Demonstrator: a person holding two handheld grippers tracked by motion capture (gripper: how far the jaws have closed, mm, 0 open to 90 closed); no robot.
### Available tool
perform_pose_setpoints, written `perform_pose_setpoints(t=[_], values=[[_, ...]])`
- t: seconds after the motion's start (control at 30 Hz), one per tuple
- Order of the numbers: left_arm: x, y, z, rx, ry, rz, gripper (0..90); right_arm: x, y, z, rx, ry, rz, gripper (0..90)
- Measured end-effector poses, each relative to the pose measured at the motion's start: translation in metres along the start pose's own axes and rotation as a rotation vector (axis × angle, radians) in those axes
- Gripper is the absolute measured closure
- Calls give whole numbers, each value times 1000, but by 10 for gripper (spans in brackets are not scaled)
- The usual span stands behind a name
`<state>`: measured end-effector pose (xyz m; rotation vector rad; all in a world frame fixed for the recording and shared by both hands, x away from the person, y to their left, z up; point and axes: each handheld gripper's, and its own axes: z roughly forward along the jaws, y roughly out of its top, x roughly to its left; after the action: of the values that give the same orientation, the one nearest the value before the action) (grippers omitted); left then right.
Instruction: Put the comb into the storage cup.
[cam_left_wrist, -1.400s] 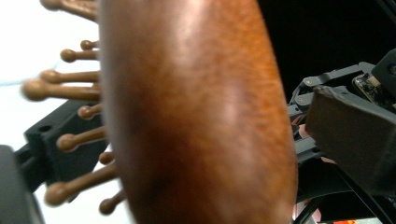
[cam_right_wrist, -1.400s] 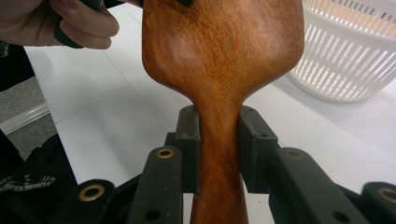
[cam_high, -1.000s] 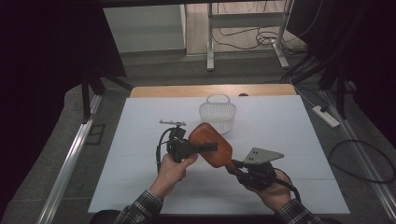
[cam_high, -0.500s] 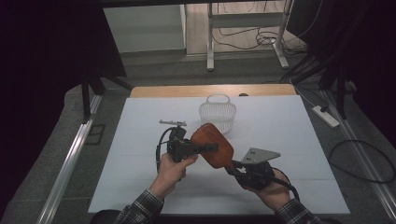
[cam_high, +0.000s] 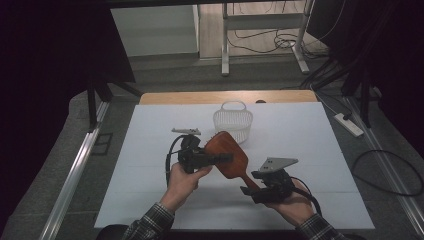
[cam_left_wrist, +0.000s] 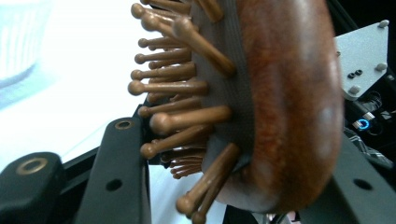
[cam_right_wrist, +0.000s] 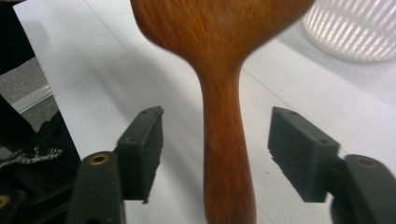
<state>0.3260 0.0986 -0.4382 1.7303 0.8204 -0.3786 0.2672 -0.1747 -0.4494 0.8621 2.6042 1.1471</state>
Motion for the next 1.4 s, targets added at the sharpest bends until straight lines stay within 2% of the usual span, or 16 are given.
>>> perform_pose_setpoints(t=[0.23, 0.27, 0.37, 0.57, 0.73, 0.8, 1.1, 1.4], values=[[-1, 2, -3, -3, 24, 18, 542, -2, -1, -2, 11, 5, 2, 227], [-2, 3, -4, -2, 34, 22, 542, -3, -2, -1, 30, 19, 3, 179], [-2, 4, -6, 4, 49, 35, 542, -3, -3, -1, 49, 6, -2, 153], [-2, 8, -9, 2, 79, 52, 540, -6, -4, -4, 65, 18, 35, 92], [-1, 10, -12, 0, 94, 57, 539, -11, -6, -8, 50, 26, 34, 60], [-1, 13, -13, 1, 101, 63, 539, -13, -8, -11, 22, 13, 26, 17], [-3, 21, -16, -11, 132, 91, 537, -21, -17, -16, 22, -25, 30, 0], [1, 29, -20, -27, 148, 90, 537, -28, -23, -23, 21, 7, 44, 0]])
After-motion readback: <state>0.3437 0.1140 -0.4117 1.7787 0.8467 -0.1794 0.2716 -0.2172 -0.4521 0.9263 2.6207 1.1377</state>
